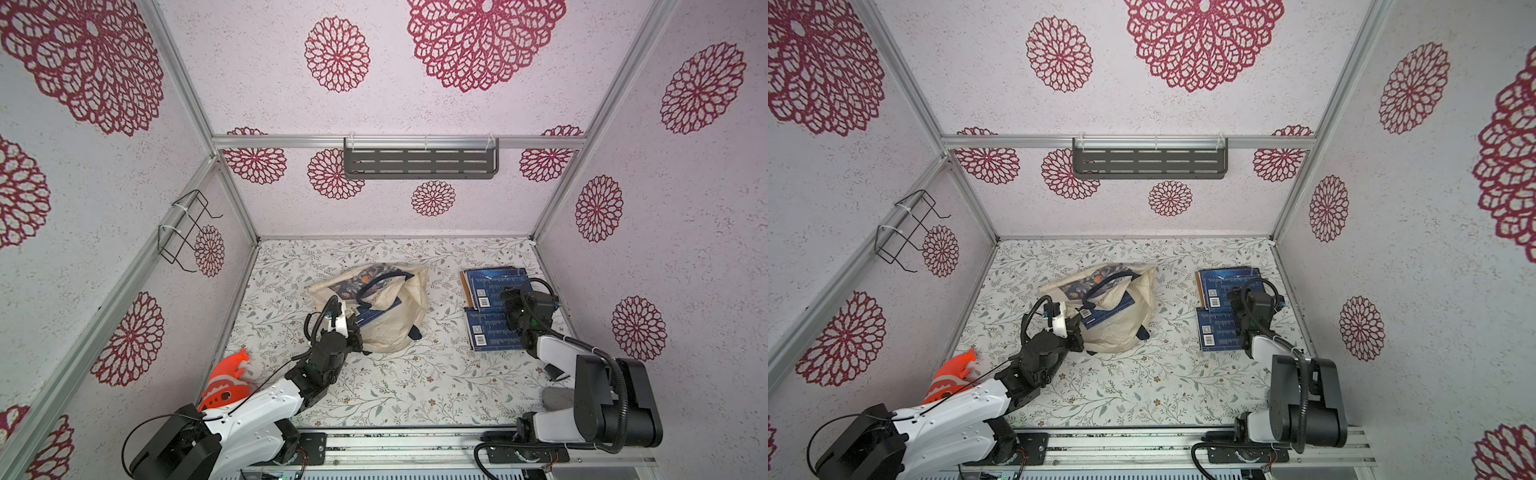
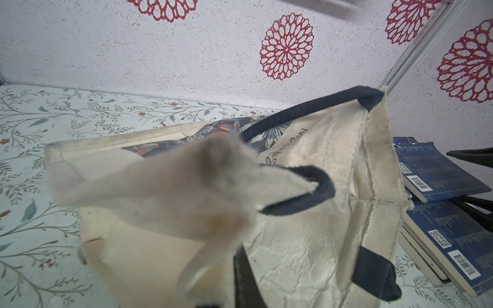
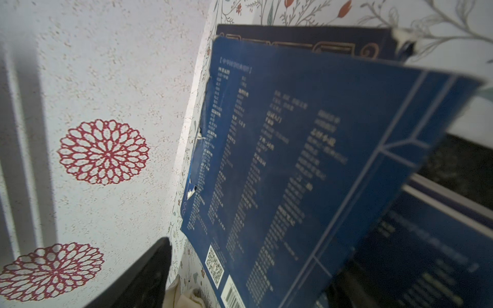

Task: Take out the books from the canvas bag
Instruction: Place the book on the book.

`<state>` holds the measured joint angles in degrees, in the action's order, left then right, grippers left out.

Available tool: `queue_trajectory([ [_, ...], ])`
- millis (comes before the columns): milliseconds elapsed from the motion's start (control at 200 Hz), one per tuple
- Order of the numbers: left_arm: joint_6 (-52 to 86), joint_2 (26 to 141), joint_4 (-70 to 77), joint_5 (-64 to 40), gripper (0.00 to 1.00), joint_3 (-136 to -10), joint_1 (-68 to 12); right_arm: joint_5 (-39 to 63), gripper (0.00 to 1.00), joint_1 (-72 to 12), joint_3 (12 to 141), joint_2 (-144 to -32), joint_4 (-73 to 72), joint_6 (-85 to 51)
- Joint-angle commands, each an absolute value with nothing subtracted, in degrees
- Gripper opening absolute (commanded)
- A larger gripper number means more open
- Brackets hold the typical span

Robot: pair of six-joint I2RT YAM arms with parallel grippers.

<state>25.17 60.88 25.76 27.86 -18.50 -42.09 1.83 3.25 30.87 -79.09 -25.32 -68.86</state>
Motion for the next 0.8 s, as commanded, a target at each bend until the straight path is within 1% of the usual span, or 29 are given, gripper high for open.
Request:
queue_trajectory([
  [0, 25.54, 61.3, 25.04, 27.5, 0.0, -19.7, -41.61, 1.66, 0.88, 3.52, 32.89, -76.33, -22.95, -68.99],
  [475, 25.43, 61.35, 24.78, 27.33, 0.0, -19.91, -41.64, 2.19, 0.9, 3.6, 37.16, -80.73, -22.51, -68.88],
  [675, 25.51, 61.76, 24.7, 27.07, 0.0, -20.13, -41.63, 1.29, 0.92, 3.59, 34.25, -78.26, -22.05, -70.13],
  [791, 25.5, 62.38, 24.67, 26.98, 0.0, -20.35, -41.66, 2.4, 0.93, 3.6, 34.36, -77.87, -20.19, -70.14],
])
